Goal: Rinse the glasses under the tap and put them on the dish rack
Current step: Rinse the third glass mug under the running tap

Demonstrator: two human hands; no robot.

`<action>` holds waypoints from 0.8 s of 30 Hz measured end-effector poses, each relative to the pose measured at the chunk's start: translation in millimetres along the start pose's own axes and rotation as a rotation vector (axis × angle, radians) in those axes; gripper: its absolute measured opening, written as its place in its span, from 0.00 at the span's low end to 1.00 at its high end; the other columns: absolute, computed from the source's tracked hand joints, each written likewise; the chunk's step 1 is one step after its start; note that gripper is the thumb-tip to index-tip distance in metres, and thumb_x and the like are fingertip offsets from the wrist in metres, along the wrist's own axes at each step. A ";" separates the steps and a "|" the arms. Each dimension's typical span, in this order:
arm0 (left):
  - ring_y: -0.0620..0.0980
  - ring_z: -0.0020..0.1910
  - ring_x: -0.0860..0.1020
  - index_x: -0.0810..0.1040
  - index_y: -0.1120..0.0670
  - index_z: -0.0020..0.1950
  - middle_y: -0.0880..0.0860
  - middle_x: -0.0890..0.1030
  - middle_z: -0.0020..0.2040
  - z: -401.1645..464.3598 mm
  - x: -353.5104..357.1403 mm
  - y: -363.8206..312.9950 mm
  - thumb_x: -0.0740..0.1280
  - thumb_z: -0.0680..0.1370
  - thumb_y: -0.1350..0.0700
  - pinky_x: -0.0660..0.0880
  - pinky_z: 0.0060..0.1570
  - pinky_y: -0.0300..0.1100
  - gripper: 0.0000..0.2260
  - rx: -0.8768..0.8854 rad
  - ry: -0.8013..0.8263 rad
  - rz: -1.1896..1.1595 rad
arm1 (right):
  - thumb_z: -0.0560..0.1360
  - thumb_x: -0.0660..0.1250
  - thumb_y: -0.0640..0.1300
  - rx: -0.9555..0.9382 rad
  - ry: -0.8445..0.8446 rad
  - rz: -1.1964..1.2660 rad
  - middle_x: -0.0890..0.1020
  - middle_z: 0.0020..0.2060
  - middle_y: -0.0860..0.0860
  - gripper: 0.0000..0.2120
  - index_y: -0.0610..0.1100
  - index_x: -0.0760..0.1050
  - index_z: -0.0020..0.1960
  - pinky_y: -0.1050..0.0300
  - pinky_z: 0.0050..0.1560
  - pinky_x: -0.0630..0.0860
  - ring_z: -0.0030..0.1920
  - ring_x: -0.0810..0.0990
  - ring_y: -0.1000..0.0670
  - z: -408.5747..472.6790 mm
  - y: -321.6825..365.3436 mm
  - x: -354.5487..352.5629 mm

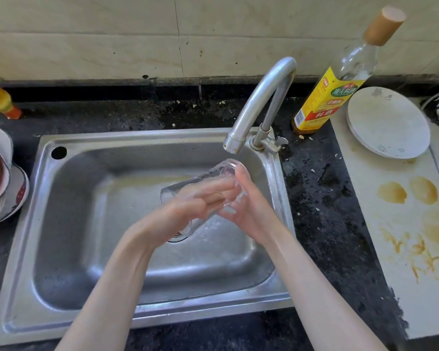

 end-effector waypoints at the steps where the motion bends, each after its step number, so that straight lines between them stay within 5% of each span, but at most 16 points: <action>1: 0.47 0.67 0.71 0.70 0.59 0.66 0.53 0.74 0.66 2.6 -4.8 1.5 0.61 0.59 0.63 0.68 0.64 0.34 0.34 -0.034 -0.035 0.140 | 0.67 0.69 0.63 0.081 -0.020 0.041 0.78 0.61 0.46 0.30 0.50 0.72 0.65 0.46 0.60 0.75 0.59 0.78 0.45 0.6 -7.6 -1.6; 4: 0.45 0.62 0.75 0.74 0.58 0.62 0.53 0.78 0.62 1.3 -9.5 9.2 0.60 0.61 0.66 0.70 0.58 0.30 0.28 -0.078 -0.076 0.249 | 0.63 0.72 0.59 0.133 -0.107 0.179 0.79 0.50 0.43 0.28 0.44 0.74 0.57 0.52 0.47 0.79 0.46 0.80 0.45 0.3 -14.1 -4.3; 7: 0.52 0.58 0.79 0.80 0.60 0.57 0.58 0.81 0.57 -5.3 -28.7 29.2 0.74 0.65 0.58 0.75 0.54 0.36 0.21 -0.037 -0.182 -0.089 | 0.69 0.71 0.50 -0.061 -0.207 0.125 0.77 0.45 0.44 0.16 0.47 0.74 0.54 0.56 0.43 0.76 0.41 0.77 0.49 0.9 -0.1 -14.0; 9: 0.54 0.49 0.82 0.83 0.59 0.50 0.58 0.83 0.51 -10.4 -43.3 55.0 0.78 0.60 0.50 0.79 0.45 0.39 0.22 -0.068 -0.311 -0.529 | 0.71 0.71 0.45 -0.187 -0.257 -0.043 0.77 0.50 0.49 0.20 0.45 0.72 0.60 0.57 0.45 0.78 0.47 0.79 0.52 -2.5 13.6 -17.0; 12: 0.50 0.35 0.83 0.84 0.56 0.36 0.53 0.84 0.37 -17.4 -51.9 93.7 0.68 0.71 0.48 0.79 0.33 0.37 0.13 -0.179 -0.552 -0.819 | 0.68 0.76 0.44 -0.343 -0.283 -0.530 0.73 0.60 0.57 0.34 0.46 0.66 0.70 0.67 0.58 0.72 0.59 0.74 0.62 -13.1 33.8 -6.2; 15: 0.46 0.27 0.78 0.79 0.54 0.30 0.49 0.79 0.27 -19.8 -53.5 111.2 0.61 0.79 0.51 0.74 0.28 0.32 0.19 -0.233 -0.687 -0.860 | 0.66 0.77 0.42 -0.455 -0.159 -0.825 0.71 0.56 0.60 0.36 0.48 0.65 0.70 0.71 0.59 0.69 0.56 0.72 0.66 -21.3 35.7 20.0; 20: 0.43 0.25 0.75 0.75 0.55 0.37 0.48 0.77 0.26 -26.0 -63.6 109.7 0.58 0.81 0.54 0.72 0.28 0.32 0.15 -0.193 -0.704 -0.781 | 0.65 0.77 0.42 -0.385 -0.100 -0.950 0.72 0.59 0.55 0.32 0.52 0.65 0.63 0.65 0.62 0.70 0.58 0.73 0.61 -26.6 30.0 23.9; 24: 0.41 0.24 0.75 0.72 0.57 0.41 0.47 0.77 0.24 -30.1 -83.4 87.6 0.54 0.82 0.57 0.69 0.34 0.35 0.13 -0.016 -0.750 -0.506 | 0.68 0.76 0.44 -0.275 -0.090 -1.048 0.71 0.59 0.56 0.31 0.47 0.65 0.66 0.81 0.50 0.64 0.53 0.69 0.69 -33.9 20.7 14.0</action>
Point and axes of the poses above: each hand's wrist, its own z-axis towards the middle knuckle, its own x-axis out of the palm, y = z × x, the point moved 8 cm from there along z, towards the middle knuckle
